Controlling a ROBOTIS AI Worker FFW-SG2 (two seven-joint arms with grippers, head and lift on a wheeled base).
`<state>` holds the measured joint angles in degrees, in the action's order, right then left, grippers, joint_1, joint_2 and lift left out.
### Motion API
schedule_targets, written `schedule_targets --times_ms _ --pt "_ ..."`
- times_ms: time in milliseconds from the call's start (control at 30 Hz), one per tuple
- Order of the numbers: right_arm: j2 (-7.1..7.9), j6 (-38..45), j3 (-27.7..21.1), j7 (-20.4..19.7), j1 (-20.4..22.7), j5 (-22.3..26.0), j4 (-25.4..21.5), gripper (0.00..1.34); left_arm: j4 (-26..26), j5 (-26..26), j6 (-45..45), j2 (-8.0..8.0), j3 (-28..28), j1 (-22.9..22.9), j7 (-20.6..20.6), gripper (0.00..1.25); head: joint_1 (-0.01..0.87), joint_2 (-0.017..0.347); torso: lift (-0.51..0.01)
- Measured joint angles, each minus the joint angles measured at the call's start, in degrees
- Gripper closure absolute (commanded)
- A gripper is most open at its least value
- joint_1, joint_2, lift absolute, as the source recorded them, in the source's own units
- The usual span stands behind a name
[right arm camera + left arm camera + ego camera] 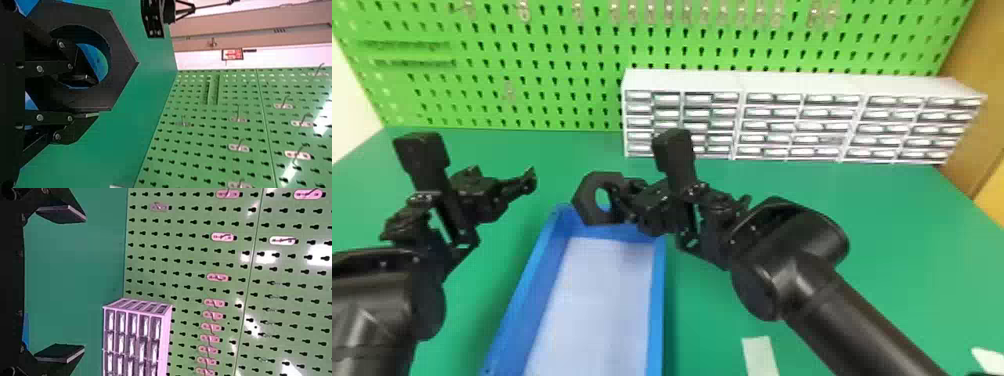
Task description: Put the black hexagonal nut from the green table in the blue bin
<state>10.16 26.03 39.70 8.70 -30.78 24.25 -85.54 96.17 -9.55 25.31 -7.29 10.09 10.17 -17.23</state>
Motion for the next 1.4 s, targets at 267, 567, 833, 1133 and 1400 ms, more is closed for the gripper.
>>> schedule_targets --times_ms 267,567,833,1133,1400 --pt "-0.08 -0.4 3.2 0.0 -0.9 1.5 0.5 1.09 0.0 0.0 0.0 0.00 0.1 0.1 0.0 0.12 0.666 0.032 -0.100" --pt "-0.02 -0.5 4.2 0.1 -1.1 1.8 0.7 1.02 0.0 0.0 0.0 0.00 0.1 0.1 0.0 0.12 0.666 0.032 -0.100" --pt "0.11 -0.4 4.3 0.1 -1.1 1.8 0.8 0.30 -0.1 0.0 0.0 0.00 0.1 0.1 0.0 0.12 0.666 0.032 -0.100" --pt "0.27 -0.4 4.2 0.1 -1.0 1.8 0.9 0.25 0.0 0.0 0.0 0.00 0.1 0.1 0.0 0.12 0.666 0.032 -0.100" --pt "0.23 -0.3 4.0 0.1 -1.0 1.7 1.0 0.25 0.0 0.0 0.0 0.00 0.1 0.1 0.0 0.12 0.666 0.032 -0.100"
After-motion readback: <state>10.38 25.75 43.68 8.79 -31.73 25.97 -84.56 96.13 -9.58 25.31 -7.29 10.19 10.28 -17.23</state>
